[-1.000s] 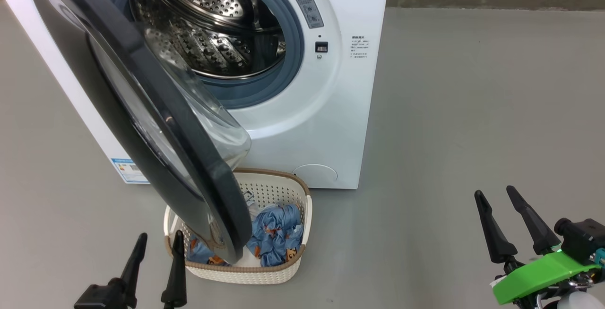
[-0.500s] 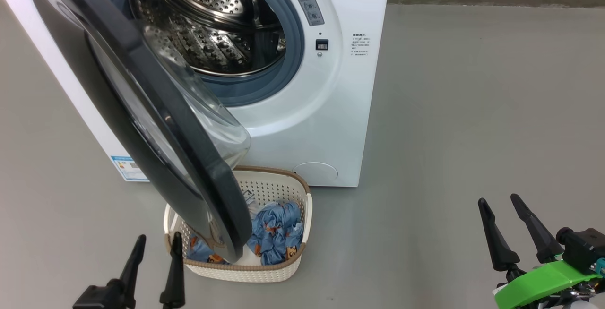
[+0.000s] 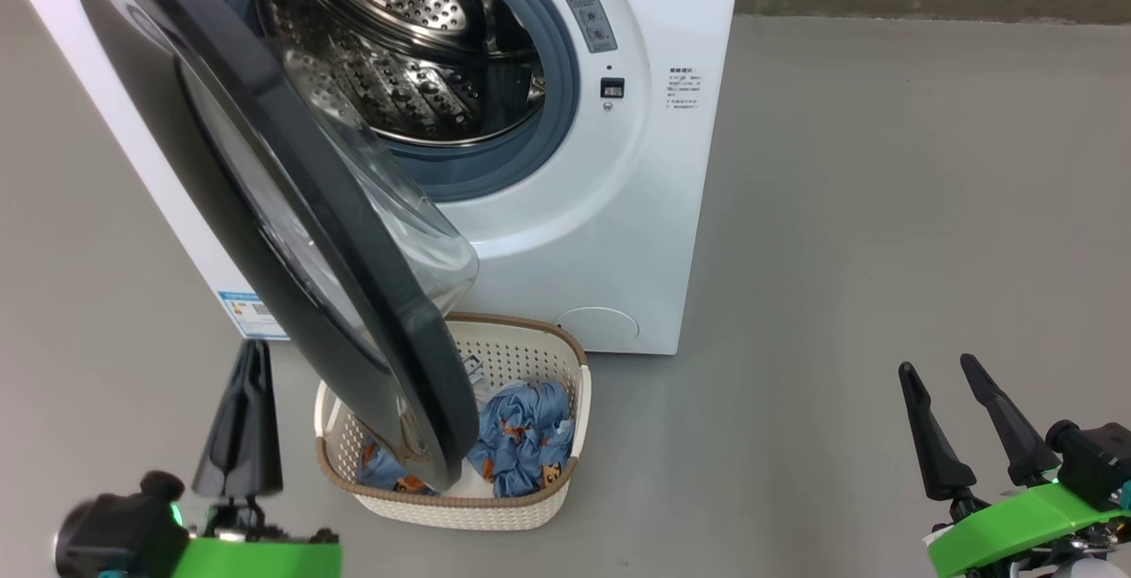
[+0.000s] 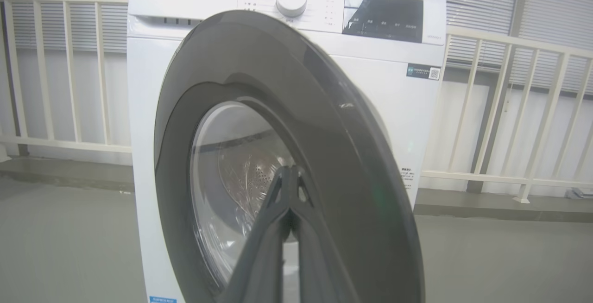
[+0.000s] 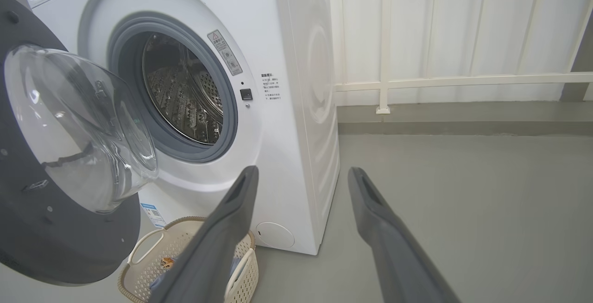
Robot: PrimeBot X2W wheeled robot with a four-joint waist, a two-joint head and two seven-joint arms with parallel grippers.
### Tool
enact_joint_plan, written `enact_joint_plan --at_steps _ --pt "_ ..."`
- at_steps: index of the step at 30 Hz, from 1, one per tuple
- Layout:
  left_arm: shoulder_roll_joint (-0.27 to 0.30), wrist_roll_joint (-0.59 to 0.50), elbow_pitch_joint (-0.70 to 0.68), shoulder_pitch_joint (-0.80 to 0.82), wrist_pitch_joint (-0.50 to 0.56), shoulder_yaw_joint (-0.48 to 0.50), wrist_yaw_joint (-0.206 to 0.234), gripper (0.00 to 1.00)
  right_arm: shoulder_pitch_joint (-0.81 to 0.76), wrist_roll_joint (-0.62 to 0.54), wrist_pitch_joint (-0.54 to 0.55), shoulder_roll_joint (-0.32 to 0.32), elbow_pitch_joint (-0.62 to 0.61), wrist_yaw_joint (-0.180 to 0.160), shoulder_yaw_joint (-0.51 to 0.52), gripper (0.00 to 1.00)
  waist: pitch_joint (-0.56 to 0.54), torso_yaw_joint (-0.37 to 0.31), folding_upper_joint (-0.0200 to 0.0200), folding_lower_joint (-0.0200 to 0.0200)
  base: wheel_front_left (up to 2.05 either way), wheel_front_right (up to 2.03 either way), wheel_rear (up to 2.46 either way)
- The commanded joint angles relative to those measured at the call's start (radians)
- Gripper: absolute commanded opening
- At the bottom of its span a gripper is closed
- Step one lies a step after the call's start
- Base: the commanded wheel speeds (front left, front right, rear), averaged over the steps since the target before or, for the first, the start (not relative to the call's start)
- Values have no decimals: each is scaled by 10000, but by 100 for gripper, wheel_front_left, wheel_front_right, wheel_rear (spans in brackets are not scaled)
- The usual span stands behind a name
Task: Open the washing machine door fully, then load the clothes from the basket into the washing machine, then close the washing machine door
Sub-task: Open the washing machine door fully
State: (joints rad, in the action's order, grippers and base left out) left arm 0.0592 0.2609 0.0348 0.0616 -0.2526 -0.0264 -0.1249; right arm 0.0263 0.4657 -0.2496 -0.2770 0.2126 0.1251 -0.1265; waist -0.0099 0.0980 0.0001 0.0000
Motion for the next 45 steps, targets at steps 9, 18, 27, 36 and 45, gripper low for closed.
enact_joint_plan --at_steps 9,18,27,36,45 --pt "-49 -80 -2318 597 485 -1154 168 0 -17 -229 -122 -191 -375 56 -171 100 30 -66 -1 0 0 0 0" --pt "-85 1179 -1434 1087 724 -3237 469 0 43 -313 -122 -195 -478 56 -210 100 207 -293 -1 0 0 0 0" --pt "-88 2140 1086 1815 275 -3879 839 0 96 -402 -122 -190 -515 56 -131 100 303 -448 -1 0 0 0 0" --pt "-88 2603 2754 2361 -6 -3717 982 0 87 -421 -122 -164 -544 56 -133 100 286 -446 -1 0 0 0 0" --pt "-89 2800 3725 2661 -85 -3390 871 0 73 -429 -122 -162 -586 56 -110 100 245 -341 -1 0 0 0 0"
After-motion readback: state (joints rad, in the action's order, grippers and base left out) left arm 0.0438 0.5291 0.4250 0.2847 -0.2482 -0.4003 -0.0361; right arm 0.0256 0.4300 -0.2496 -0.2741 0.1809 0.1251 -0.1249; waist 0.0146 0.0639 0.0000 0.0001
